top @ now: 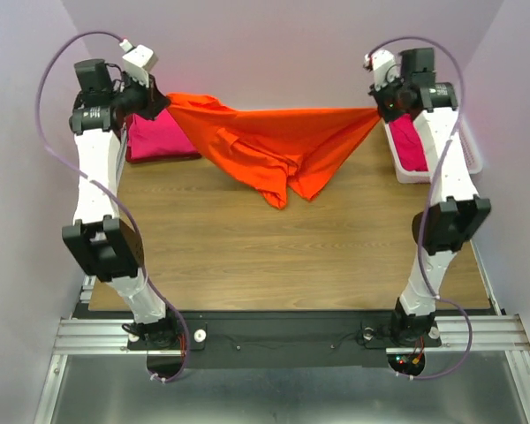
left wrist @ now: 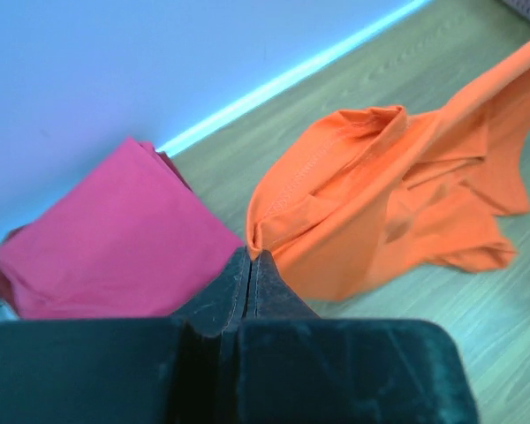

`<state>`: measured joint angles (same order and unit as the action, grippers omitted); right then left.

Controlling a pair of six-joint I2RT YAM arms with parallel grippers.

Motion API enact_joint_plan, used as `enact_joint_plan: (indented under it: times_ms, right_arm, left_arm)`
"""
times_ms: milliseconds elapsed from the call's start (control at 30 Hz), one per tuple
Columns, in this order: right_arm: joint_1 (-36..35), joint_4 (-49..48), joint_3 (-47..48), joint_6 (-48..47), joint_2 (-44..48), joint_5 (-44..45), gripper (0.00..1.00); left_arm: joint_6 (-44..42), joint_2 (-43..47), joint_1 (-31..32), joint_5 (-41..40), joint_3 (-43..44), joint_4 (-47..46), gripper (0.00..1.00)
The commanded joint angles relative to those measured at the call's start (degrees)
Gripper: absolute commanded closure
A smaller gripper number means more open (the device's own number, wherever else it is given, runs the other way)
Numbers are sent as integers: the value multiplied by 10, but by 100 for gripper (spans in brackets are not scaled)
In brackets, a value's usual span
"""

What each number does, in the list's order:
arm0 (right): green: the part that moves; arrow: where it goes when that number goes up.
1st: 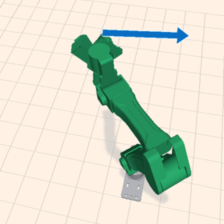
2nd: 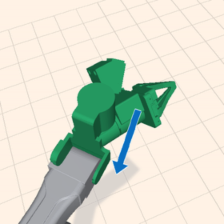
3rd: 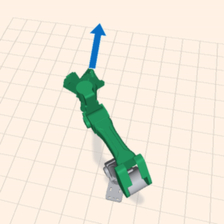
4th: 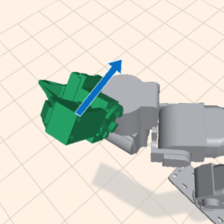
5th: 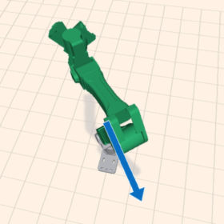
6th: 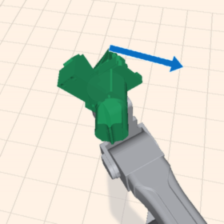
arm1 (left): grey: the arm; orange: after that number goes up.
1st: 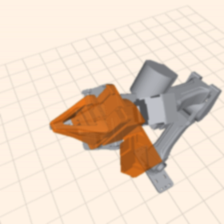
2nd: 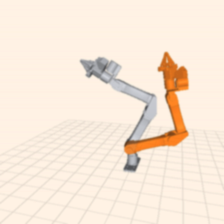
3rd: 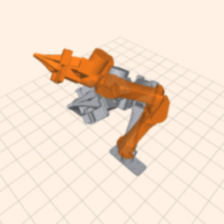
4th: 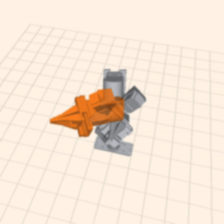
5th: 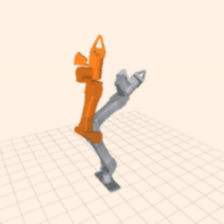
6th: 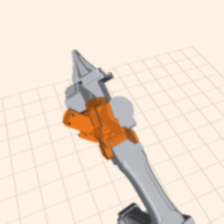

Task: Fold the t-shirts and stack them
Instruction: Flatten the tshirt out

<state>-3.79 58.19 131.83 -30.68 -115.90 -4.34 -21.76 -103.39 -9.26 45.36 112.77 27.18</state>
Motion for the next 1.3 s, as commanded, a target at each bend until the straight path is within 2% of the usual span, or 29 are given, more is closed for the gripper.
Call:
enact_joint_plan:
  times_ms: [0,100,200,300,467,600,700,767,867,967,1067,1100,1167,1267]
  right_arm:
    - [-2,-91,-16,-6,141,67,100]
    - [-2,-131,-48,-4,203,102,99]
    - [-2,-172,-69,-1,278,125,99]
    - [-2,-196,-102,2,355,129,99]
    - [-2,-219,-129,-1,475,131,99]
    - [-2,-226,-128,-18,539,136,99]
    - [-2,-231,-121,-40,561,137,99]
    - [-1,-232,-122,-54,564,129,99]
    - [-2,-232,-161,-70,565,106,99]
    - [-2,-233,-244,-82,565,61,99]
    - [-2,-242,-363,-107,562,13,99]
    - [-2,-246,-391,-112,560,3,99]
    - [-2,-266,-470,-119,547,-28,99]
    - [-2,-299,-534,-113,527,-70,99]
  left_arm:
    - [65,171,-25,-33,-64,-150,100]
    - [66,247,-27,-60,-129,-217,100]
    - [67,367,-27,-80,-190,-265,100]
    - [70,447,-27,-95,-231,-269,100]
    - [67,570,-27,-166,-283,-269,100]
    - [63,688,-26,-242,-306,-269,100]
    - [51,732,-26,-289,-295,-260,100]
    - [41,741,-27,-291,-280,-231,100]
    - [15,732,-27,-245,-277,-172,100]
    - [-21,716,-27,-209,-302,-99,100]
    - [-72,701,-26,-157,-381,-37,100]
    - [-81,697,-27,-138,-436,-28,100]
    - [-106,692,-27,-119,-518,-12,100]
    - [-128,677,-26,-92,-595,-20,100]
